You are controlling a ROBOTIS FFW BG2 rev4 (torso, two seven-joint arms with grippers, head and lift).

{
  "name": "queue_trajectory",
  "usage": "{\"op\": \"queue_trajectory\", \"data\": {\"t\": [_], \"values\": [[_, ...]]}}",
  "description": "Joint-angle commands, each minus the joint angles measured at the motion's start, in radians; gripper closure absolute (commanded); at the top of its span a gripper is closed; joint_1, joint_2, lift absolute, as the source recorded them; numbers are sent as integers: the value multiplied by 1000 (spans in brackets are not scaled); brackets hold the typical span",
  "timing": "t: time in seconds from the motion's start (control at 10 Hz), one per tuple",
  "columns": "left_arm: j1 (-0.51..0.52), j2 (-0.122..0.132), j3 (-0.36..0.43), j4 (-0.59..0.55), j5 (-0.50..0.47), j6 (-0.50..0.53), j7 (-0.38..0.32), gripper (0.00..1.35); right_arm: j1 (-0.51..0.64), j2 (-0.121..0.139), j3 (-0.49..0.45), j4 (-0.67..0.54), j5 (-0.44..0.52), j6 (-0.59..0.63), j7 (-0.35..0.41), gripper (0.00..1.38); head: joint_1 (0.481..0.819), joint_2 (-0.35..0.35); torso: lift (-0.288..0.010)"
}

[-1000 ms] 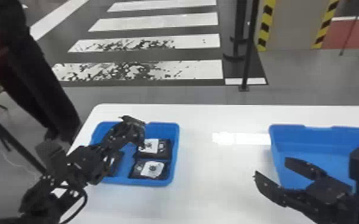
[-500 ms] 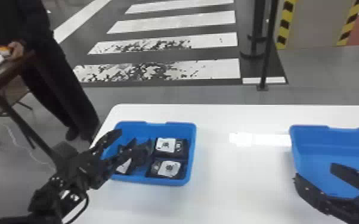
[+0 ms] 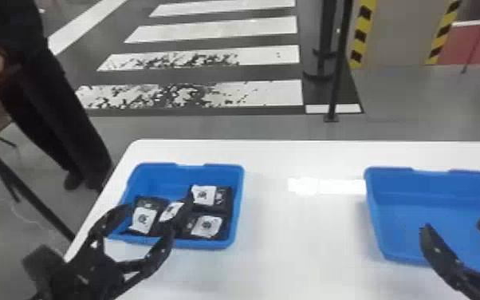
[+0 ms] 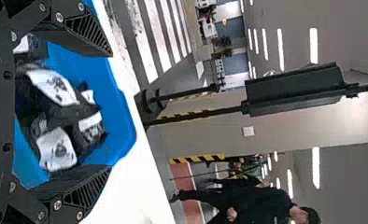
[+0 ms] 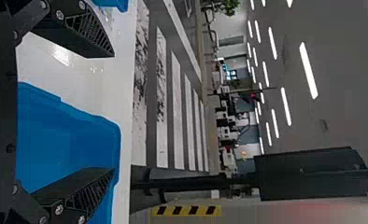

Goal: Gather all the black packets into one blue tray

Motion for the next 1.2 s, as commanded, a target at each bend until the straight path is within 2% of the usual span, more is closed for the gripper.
{"op": "queue_trajectory", "data": {"t": [0.0, 0.1, 0.3, 0.4, 0.6, 1.1], "values": [[117, -38, -15, -64, 75, -51, 18, 190, 70, 21, -46, 27, -9, -180, -34, 162, 695, 98, -110], [176, -52, -15, -93, 121, -95, 34, 190, 99, 21, -72, 45, -7, -244, -51, 162, 695, 46, -110], [249, -58, -11, -116, 184, -191, 46, 190, 160, 21, -94, 62, 9, -296, -54, 162, 695, -13, -110], [279, -73, 7, -118, 196, -218, 49, 190, 205, 21, -94, 47, 15, -310, -73, 162, 695, -32, -110], [303, -95, 29, -133, 200, -223, 55, 190, 259, 21, -126, -12, 37, -310, -99, 162, 695, -25, -110], [274, -72, -3, -138, 166, -191, 60, 190, 249, 21, -138, -29, 73, -305, -106, 162, 695, -58, -110]]}}
